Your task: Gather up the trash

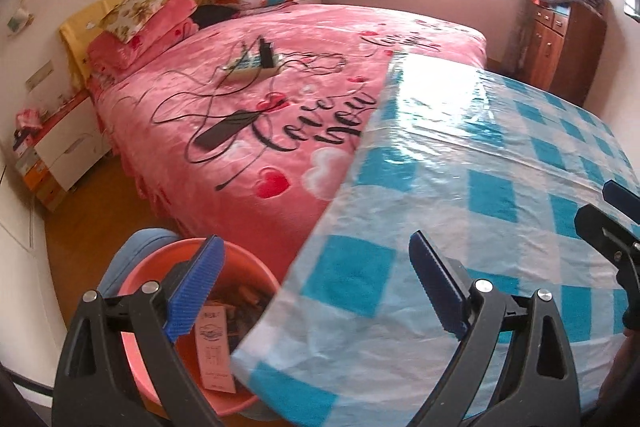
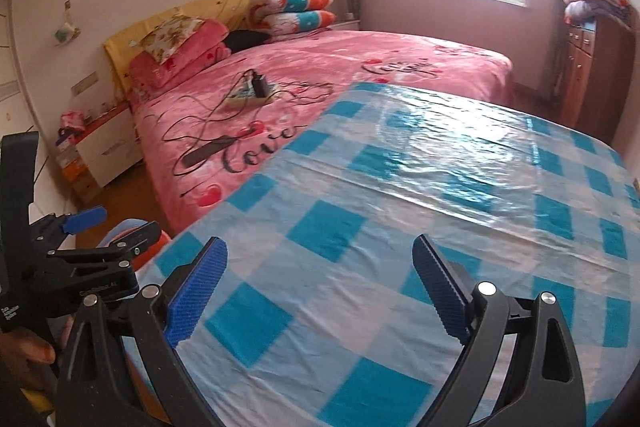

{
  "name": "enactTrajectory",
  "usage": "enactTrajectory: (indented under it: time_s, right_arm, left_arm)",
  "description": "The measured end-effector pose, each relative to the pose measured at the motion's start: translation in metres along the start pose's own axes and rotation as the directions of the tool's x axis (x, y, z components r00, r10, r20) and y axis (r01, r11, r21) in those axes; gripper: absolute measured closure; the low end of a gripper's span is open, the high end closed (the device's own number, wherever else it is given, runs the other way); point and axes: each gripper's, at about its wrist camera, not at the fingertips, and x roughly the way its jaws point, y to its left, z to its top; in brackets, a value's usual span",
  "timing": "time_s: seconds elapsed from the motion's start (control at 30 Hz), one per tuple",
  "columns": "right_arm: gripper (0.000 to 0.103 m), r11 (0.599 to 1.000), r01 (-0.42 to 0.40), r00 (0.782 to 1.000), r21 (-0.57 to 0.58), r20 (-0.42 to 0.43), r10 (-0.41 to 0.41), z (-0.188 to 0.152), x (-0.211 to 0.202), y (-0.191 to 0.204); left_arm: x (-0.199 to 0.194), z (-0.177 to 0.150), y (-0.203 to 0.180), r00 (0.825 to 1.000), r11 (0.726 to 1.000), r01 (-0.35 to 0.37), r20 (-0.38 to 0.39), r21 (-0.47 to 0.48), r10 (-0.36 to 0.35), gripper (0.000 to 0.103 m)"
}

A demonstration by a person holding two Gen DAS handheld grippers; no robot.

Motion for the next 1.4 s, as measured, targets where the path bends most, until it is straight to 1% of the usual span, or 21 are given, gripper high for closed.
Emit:
enactTrajectory:
  time_s: [0.5,0.63,0.83,1.03,1.23,1.4]
  right_arm:
    - [0.010,0.988,0.107,0.992,0.115,0.053,-0.114,-0.012,-0.029,-0.070]
    - [0.010,0.980,0.135,0.987,0.143,0.064,-0.145,-0.016,-0.036,-0.087]
    - [0.010,0.967,0.176,0.978,0.182,0.077,-0.192,-0.022,-0.046,-0.112]
    - [0.010,0.958,0.207,0.969,0.197,0.090,-0.228,-0.026,-0.053,-0.127]
    - [0.010,0.950,0.228,0.964,0.215,0.090,-0.251,-0.030,-0.056,-0.142]
    - [0.010,0.944,0.237,0.960,0.228,0.093,-0.264,-0.031,-0.059,-0.151]
  left_arm:
    - [-0.011,0.015,-0.076,0.996,0.992,0.082,0.019,0.092,-0.084,0.009]
    - [-0.012,0.017,-0.097,0.995,0.988,0.099,0.018,0.121,-0.102,0.009]
    - [-0.016,0.020,-0.126,0.991,0.980,0.121,0.035,0.158,-0.128,0.009]
    - [-0.021,0.023,-0.152,0.986,0.973,0.145,0.056,0.181,-0.157,0.009]
    - [-0.022,0.023,-0.173,0.986,0.969,0.134,0.075,0.207,-0.152,0.007]
    - [-0.021,0.024,-0.183,0.984,0.966,0.149,0.066,0.211,-0.166,0.007]
